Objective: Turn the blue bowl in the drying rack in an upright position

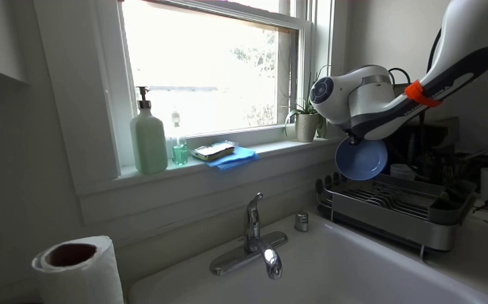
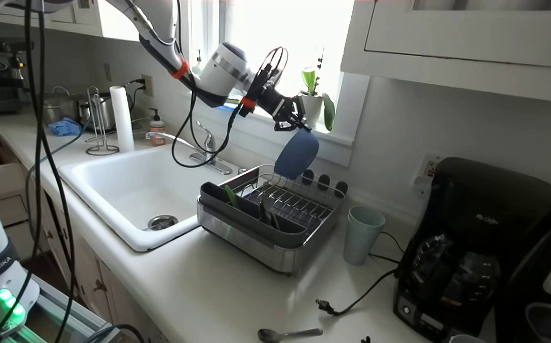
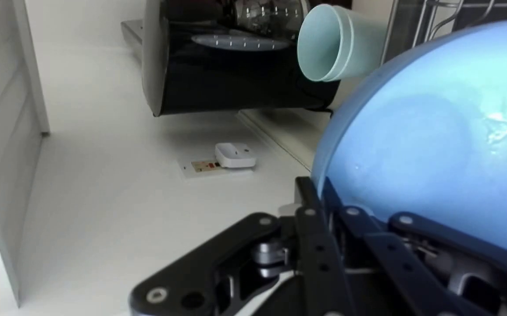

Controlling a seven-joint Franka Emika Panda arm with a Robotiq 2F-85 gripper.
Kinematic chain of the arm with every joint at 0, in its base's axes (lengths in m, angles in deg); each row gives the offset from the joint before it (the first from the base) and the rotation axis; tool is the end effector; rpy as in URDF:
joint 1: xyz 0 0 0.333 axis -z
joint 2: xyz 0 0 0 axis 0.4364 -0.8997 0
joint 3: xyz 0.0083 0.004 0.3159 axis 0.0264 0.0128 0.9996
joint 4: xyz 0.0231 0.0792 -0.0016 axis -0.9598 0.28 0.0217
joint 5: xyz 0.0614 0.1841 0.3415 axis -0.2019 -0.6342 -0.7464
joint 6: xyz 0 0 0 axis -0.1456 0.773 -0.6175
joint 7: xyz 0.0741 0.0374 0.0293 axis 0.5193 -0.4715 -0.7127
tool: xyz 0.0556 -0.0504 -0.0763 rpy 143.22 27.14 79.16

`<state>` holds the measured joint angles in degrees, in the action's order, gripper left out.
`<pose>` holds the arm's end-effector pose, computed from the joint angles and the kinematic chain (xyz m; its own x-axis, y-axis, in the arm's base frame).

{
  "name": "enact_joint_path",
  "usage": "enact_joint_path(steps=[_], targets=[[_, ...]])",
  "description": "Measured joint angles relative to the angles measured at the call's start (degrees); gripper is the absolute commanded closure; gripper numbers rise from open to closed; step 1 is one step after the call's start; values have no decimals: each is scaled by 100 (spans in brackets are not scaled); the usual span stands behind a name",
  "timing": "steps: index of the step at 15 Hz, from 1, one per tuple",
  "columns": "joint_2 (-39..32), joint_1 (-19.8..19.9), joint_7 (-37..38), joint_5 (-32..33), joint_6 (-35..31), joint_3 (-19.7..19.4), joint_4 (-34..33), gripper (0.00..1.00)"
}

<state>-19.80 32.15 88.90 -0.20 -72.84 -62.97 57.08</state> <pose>0.6103 -0.2754 0.4158 0.9966 -0.0804 -0.0189 -0.0151 -0.4015 0.9158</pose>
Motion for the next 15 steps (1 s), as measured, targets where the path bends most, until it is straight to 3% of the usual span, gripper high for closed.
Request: enact_joint_path(steps=[4,10,15], targets=[[82,-243,543,822,206,271,490,99],[162,-500,1472,1799,1392,621,1121,99],[162,-499,1942,2369,1974,789,1499,99]])
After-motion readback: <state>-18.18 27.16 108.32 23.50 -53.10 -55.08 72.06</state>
